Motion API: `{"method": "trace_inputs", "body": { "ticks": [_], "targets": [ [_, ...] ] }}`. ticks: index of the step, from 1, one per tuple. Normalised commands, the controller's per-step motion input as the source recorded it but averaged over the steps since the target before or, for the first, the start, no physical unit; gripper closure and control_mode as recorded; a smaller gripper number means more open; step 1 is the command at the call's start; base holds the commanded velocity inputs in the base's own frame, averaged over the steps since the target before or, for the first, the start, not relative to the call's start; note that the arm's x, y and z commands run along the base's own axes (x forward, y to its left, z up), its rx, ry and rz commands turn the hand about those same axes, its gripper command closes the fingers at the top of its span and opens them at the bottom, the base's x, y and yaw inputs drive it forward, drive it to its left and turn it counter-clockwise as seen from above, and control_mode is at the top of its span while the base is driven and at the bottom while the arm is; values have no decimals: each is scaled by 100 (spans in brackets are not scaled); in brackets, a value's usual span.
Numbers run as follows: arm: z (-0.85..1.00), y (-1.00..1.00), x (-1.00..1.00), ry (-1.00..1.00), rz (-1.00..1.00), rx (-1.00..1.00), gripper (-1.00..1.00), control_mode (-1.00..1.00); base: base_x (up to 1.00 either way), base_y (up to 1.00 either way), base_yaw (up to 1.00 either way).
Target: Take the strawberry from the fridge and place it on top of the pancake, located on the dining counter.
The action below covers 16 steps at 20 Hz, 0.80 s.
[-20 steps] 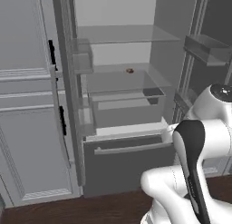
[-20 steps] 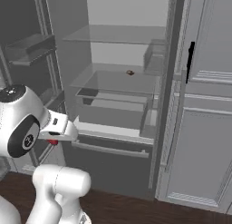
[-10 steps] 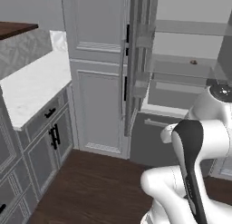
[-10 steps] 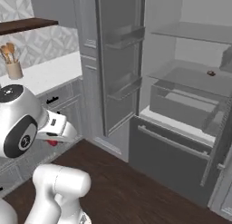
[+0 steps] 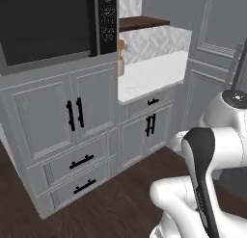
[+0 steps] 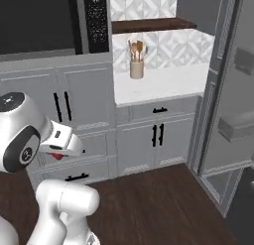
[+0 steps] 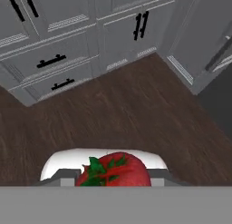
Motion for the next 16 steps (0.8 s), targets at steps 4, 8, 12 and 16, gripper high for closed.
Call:
{"method": "trace_inputs", "body": {
  "ticks": [4, 8, 12, 16],
  "targets": [
    [0, 0, 0, 0, 0, 0, 100, 100, -33, 5, 96],
    [0, 0, 0, 0, 0, 0, 100, 100, -44, 88, 75],
    [0, 0, 0, 0, 0, 0, 100, 100, -21, 100, 48],
    [0, 0, 0, 0, 0, 0, 100, 100, 11, 100, 29]
  ]
}}
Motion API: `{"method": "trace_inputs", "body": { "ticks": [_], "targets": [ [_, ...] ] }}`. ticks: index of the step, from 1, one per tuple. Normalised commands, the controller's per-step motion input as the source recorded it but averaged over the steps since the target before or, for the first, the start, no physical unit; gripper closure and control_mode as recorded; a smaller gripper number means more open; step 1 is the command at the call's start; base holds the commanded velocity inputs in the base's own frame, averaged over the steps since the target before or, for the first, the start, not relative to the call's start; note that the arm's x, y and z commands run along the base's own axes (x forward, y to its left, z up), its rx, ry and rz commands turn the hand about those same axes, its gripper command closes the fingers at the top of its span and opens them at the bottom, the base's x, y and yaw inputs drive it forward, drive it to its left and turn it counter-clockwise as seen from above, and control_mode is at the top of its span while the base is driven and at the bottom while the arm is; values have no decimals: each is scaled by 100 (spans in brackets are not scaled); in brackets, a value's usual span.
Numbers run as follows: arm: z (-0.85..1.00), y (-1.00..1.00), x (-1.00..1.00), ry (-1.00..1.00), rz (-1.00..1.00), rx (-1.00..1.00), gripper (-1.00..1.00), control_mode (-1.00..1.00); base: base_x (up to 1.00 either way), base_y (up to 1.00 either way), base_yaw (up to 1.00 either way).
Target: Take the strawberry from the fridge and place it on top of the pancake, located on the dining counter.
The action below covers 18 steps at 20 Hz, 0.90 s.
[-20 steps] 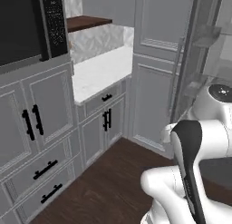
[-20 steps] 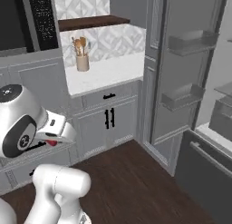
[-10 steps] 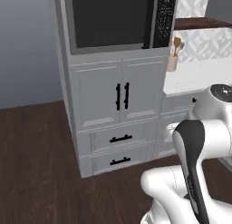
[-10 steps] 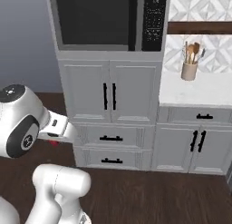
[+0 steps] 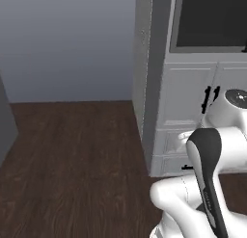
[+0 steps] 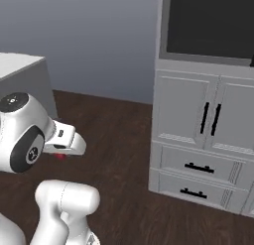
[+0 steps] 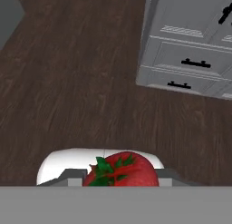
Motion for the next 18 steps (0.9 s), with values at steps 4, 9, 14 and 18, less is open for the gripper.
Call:
{"method": "trace_inputs", "body": {
  "ticks": [4, 9, 14, 18],
  "targets": [
    [0, 0, 0, 0, 0, 0, 100, 100, 66, 100, 7],
    [0, 0, 0, 0, 0, 0, 100, 100, 96, 100, 0],
    [0, 0, 0, 0, 0, 0, 100, 100, 100, 100, -3],
    [0, 0, 0, 0, 0, 0, 100, 100, 100, 99, -10]
  ]
}}
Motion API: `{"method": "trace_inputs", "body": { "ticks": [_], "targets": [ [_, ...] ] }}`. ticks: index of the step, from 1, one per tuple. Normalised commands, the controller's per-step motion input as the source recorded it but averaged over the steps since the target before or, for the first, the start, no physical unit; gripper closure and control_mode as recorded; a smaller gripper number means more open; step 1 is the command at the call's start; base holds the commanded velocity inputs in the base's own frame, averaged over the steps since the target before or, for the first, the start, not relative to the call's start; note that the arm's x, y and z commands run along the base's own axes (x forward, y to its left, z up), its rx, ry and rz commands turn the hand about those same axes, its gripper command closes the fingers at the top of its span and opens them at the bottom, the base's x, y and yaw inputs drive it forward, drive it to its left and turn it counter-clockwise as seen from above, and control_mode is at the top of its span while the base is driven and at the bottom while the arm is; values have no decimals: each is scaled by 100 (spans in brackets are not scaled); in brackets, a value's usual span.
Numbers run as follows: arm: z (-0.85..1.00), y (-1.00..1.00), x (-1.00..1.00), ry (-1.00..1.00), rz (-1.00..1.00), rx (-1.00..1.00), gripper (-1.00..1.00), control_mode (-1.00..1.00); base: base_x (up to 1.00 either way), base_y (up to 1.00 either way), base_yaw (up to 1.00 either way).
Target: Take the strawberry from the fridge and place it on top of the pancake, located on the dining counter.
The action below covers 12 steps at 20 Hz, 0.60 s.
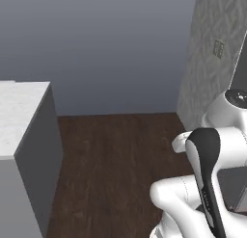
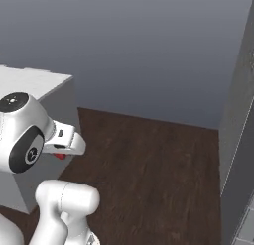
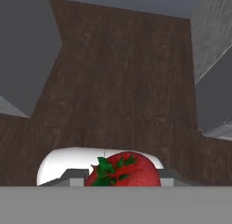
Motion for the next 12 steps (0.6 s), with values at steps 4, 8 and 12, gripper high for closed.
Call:
{"method": "trace_inputs", "body": {
  "ticks": [4, 8, 12],
  "targets": [
    [0, 0, 0, 0, 0, 0, 100, 100, 100, 79, -19],
    [0, 0, 0, 0, 0, 0, 100, 100, 100, 58, -18],
    [0, 0, 0, 0, 0, 0, 100, 100, 100, 25, -12]
  ]
}}
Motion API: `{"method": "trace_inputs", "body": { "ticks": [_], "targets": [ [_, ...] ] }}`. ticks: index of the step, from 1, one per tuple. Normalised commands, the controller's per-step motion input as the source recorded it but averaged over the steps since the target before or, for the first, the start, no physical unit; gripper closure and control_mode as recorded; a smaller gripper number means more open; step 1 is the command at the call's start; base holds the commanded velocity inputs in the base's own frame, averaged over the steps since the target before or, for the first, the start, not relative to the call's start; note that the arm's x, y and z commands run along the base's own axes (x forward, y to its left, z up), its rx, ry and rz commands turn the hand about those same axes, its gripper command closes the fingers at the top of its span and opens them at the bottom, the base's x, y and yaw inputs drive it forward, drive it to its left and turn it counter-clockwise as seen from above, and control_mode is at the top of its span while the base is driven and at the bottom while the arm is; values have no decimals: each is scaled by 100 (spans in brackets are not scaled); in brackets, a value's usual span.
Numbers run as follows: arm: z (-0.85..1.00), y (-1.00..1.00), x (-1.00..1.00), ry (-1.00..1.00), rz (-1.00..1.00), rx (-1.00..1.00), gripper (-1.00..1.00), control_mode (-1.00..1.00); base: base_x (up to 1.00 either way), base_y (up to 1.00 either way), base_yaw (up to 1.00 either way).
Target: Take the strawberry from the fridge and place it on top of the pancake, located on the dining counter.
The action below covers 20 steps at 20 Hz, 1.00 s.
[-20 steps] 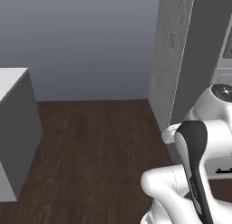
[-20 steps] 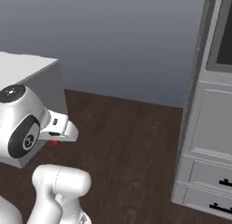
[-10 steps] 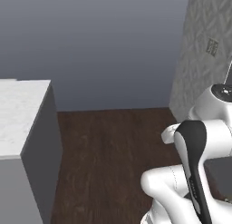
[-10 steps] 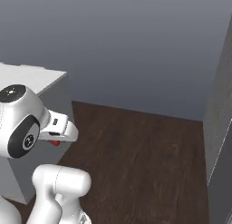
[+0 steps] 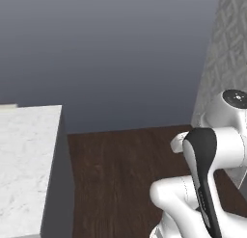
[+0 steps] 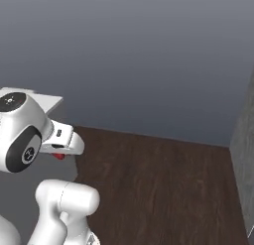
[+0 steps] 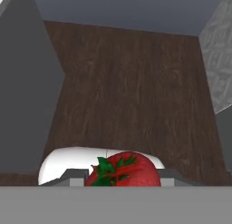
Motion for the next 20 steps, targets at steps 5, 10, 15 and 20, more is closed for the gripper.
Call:
{"method": "trace_inputs", "body": {
  "ticks": [5, 10, 15, 20],
  "targets": [
    [0, 0, 0, 0, 0, 0, 100, 100, 100, 13, -5],
    [0, 0, 0, 0, 0, 0, 100, 100, 100, 0, 4],
    [0, 0, 0, 0, 0, 0, 100, 100, 100, 0, 15],
    [0, 0, 0, 0, 0, 0, 100, 100, 100, 14, 26]
  ]
}}
